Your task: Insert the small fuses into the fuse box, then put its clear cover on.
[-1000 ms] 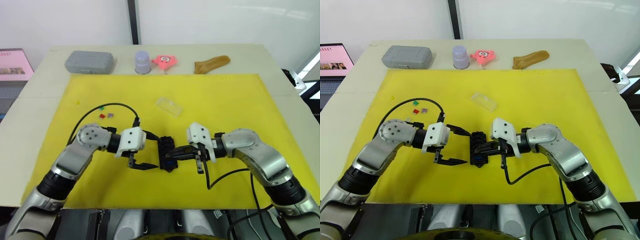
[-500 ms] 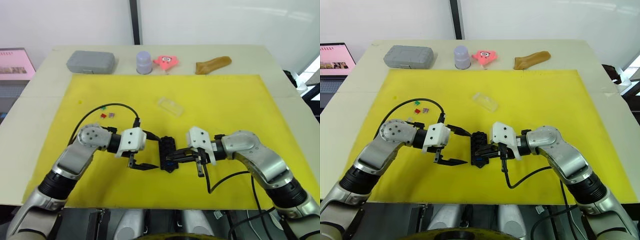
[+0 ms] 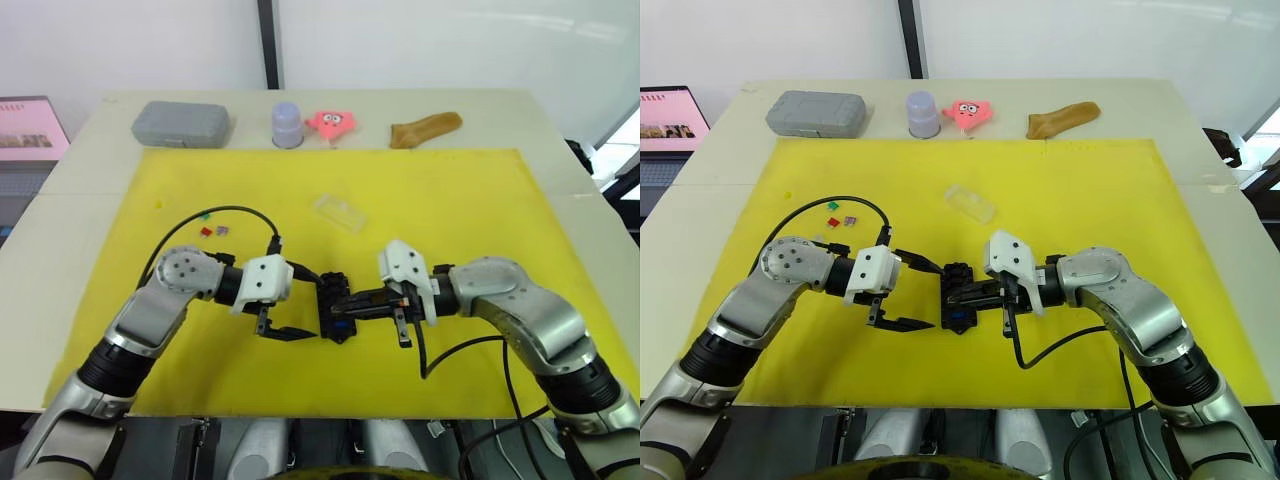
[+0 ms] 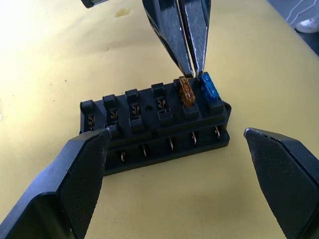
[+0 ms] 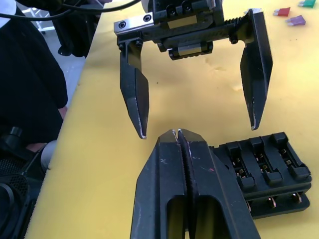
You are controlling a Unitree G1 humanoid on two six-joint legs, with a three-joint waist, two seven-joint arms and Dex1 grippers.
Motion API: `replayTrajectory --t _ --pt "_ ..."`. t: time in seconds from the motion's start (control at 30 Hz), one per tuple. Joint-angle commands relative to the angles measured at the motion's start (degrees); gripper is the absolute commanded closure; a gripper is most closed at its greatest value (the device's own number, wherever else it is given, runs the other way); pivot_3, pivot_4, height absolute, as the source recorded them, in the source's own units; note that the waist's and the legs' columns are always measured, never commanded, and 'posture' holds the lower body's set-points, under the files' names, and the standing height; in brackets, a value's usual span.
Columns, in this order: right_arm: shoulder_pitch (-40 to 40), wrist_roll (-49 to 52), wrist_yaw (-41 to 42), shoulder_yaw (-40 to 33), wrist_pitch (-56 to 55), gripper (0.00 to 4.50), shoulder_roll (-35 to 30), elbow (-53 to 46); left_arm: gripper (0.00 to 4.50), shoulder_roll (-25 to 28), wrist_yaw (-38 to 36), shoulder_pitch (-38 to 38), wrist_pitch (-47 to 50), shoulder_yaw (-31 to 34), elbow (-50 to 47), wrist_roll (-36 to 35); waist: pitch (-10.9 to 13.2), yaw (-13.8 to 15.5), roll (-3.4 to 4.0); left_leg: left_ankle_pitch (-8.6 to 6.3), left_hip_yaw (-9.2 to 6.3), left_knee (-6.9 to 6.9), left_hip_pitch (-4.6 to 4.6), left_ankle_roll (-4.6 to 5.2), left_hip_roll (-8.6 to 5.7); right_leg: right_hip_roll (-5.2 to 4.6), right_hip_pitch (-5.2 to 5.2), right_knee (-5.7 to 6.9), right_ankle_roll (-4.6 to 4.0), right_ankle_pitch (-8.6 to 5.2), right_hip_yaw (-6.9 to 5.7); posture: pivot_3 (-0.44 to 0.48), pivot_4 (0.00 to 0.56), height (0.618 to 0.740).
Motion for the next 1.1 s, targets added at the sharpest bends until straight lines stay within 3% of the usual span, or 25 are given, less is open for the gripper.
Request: replayTrajectory --t 0.03,0.17,0.33,0.43,0.6,0.73,0.9,1.1 --pt "0.6 -4.0 -1.2 3.0 -0.1 4.44 -1.3 1.2 0.00 0.2 -0.1 -0.2 -0.3 0.6 -1.2 -0.8 0.0 0.0 0.00 0.00 0.00 0.00 0.00 0.00 0.00 0.00 0.00 0.00 0.00 0.00 0.00 0.000 0.150 0.740" --pt "2.3 -3.3 -1.6 2.1 -0.1 4.44 -1.5 0.4 0.00 0.9 0.5 0.8 0.7 0.8 -1.8 -0.6 0.0 0.1 -0.04 0.00 -0.01 0.00 0.03 0.00 0.00 0.00 0.04 0.00 0.00 0.00 0.00 0.000 0.150 0.740" --pt "2.4 7.2 -2.9 -6.7 3.8 4.44 1.7 -2.2 0.00 2.2 2.5 4.3 6.5 4.0 -5.9 -4.4 0.0 0.0 -0.03 0.00 -0.01 0.00 0.02 0.00 0.00 0.00 0.04 -0.01 0.00 0.00 0.00 0.000 0.150 0.740" --pt "2.4 17.4 -3.6 -17.3 8.5 4.44 0.1 -4.6 0.00 3.1 7.4 10.2 13.6 10.8 -11.2 -10.0 0.0 -0.1 -0.01 -0.01 -0.01 -0.02 -0.01 0.01 0.00 0.00 0.00 0.00 0.00 0.00 0.01 0.000 0.150 0.740" --pt "5.9 19.0 -6.0 -29.3 11.1 4.44 -7.5 -3.9 0.00 7.2 13.7 23.6 29.6 30.8 -20.1 -25.4 0.0 0.0 -0.01 -0.01 -0.02 -0.07 0.02 0.01 0.03 0.00 0.02 -0.01 0.00 0.00 0.02 0.000 0.150 0.740" --pt "12.2 16.0 -2.1 -36.0 8.5 2.66 -15.5 -1.2 0.00 8.0 17.2 33.2 32.8 44.0 -18.7 -28.2 0.0 0.4 -0.01 -0.03 -0.01 -0.09 0.05 0.05 0.02 -0.02 0.15 -0.16 0.00 0.00 0.02 0.000 0.150 0.740" --pt "17.4 11.8 2.8 -42.2 3.5 0.08 -22.1 7.0 0.00 9.4 20.5 35.0 36.0 56.3 -7.7 -30.3 0.0 1.3 0.00 -0.04 -0.01 -0.09 0.16 0.06 0.04 -0.02 0.34 -0.33 0.00 0.00 0.02 0.000 0.150 0.740" --pt "16.0 7.7 0.7 -41.5 -2.6 0.08 -21.2 12.7 0.00 12.5 20.7 33.0 37.4 56.4 0.4 -30.4 0.0 1.3 0.01 -0.06 0.00 -0.10 0.16 0.08 0.03 -0.02 0.36 -0.39 0.00 0.00 0.02 0.000 0.150 0.740"
